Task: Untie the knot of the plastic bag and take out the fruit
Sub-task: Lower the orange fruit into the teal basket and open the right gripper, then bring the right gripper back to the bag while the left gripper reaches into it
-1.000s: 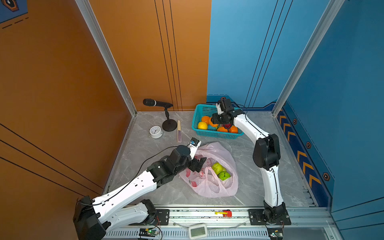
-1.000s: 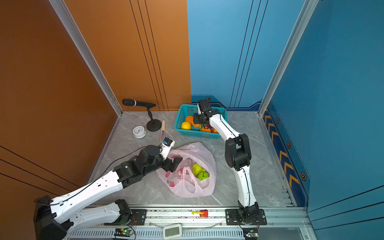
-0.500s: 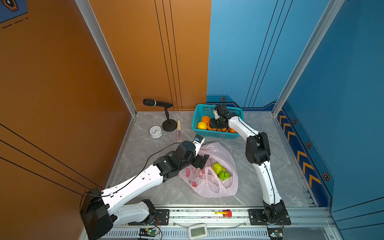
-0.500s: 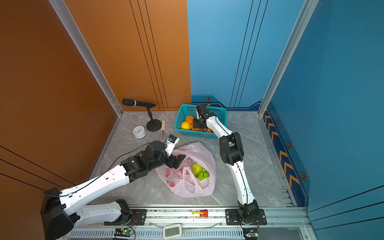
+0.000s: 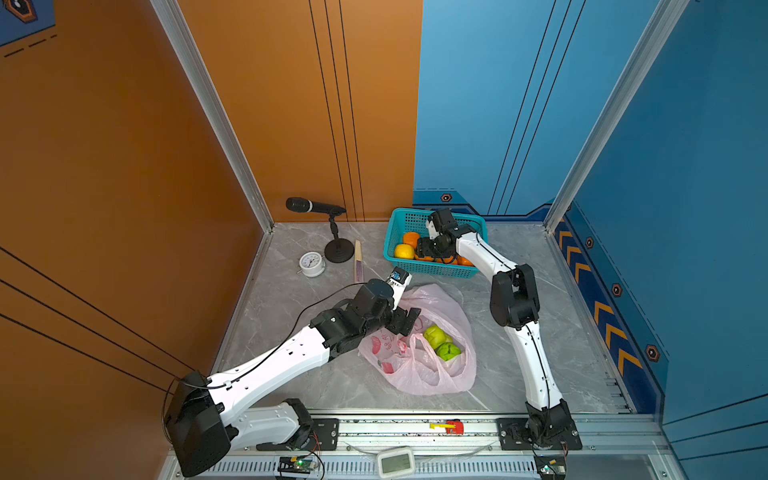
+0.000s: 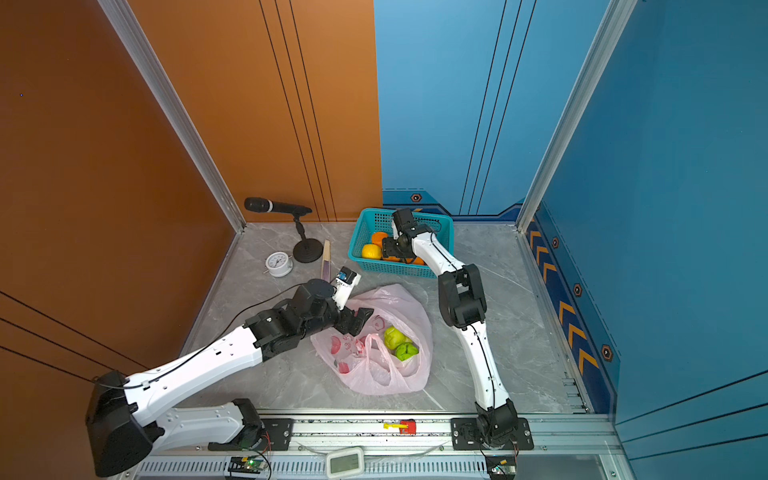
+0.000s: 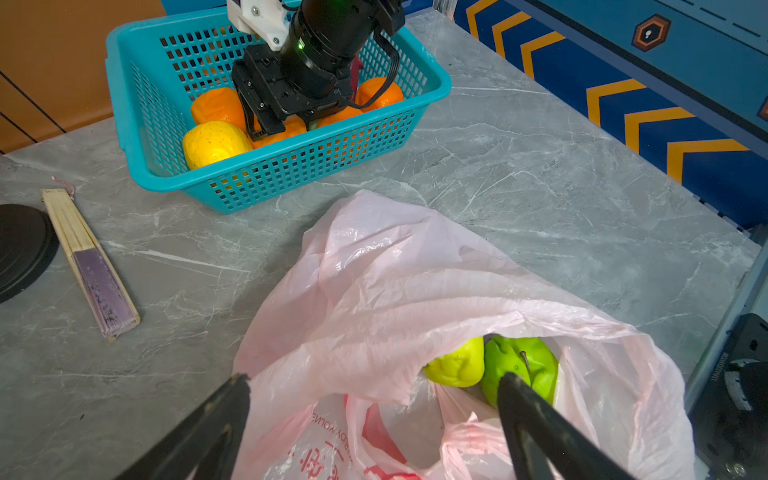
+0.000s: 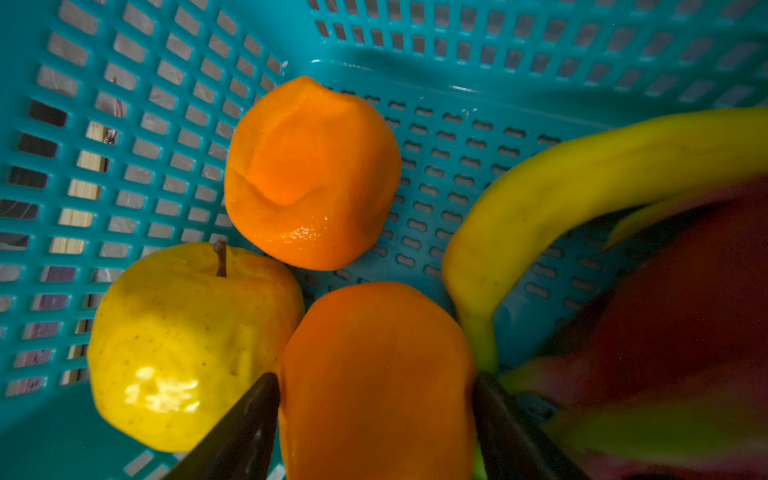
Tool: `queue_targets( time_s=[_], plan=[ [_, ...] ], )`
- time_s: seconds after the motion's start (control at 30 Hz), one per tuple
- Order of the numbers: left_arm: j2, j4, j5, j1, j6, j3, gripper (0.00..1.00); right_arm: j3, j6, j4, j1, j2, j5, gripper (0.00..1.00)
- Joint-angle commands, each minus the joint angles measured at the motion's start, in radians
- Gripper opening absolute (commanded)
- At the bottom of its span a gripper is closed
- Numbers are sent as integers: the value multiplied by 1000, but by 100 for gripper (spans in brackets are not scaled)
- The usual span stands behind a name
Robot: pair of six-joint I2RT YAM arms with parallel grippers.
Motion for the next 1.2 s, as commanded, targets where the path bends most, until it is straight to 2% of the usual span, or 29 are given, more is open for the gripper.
queue_targets(
  time_s=[0.0,0.2,0.4,0.83,0.93,1.17],
  plan=[
    [-10,2,29,9,-26,14,94,8,-2,-56,0,-96,-9,76],
    [-34,8,37,3,-52,-6,94,-41,-8,-59,4,-207,-6,79],
    [-55,5,43,-2,-84,-15,94,-164,-24,-54,15,-381,12,81],
    [-23,18,103,-14,-290,-24,87,-734,-21,85,68,-981,108,83],
    [-6,26,116,-27,-310,-21,80,-843,-9,83,95,-1094,144,84],
    [43,38,101,-79,-341,-14,72,-1070,66,71,197,-1312,209,84]
  ],
)
